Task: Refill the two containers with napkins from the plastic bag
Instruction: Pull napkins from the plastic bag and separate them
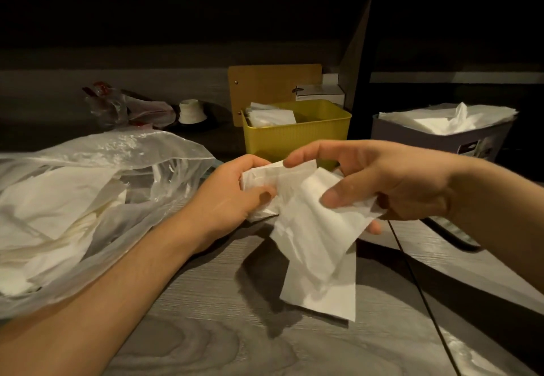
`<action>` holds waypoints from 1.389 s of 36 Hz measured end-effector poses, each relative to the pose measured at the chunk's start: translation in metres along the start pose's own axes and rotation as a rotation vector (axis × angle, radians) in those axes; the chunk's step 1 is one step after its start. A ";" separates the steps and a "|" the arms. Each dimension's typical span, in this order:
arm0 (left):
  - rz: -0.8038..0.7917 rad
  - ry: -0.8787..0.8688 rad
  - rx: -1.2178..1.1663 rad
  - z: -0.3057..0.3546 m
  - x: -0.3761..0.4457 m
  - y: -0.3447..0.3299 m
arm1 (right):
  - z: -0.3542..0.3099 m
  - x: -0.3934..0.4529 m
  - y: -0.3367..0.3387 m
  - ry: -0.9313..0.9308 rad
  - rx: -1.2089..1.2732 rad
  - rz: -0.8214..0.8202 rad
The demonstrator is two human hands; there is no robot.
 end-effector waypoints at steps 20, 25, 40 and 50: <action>0.001 0.008 0.016 0.004 -0.001 -0.001 | 0.011 0.014 -0.015 -0.412 -0.943 0.082; 0.005 0.018 -0.008 0.002 -0.001 0.000 | 0.014 0.013 -0.015 -0.325 -0.923 0.047; -0.020 0.044 -0.242 0.011 -0.002 -0.003 | 0.048 0.035 0.010 0.316 -0.457 0.666; -0.068 -0.112 0.093 0.014 -0.006 -0.010 | 0.047 0.039 0.008 0.292 -0.349 0.562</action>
Point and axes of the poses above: each hand's wrist, its own x-axis towards the middle knuckle, its own y-axis out of the back of the hand, z = x × y, the point moved 1 cm from there along x, towards the middle knuckle, and after that the axes turned 10 degrees about -z, right-handed, at the moved point
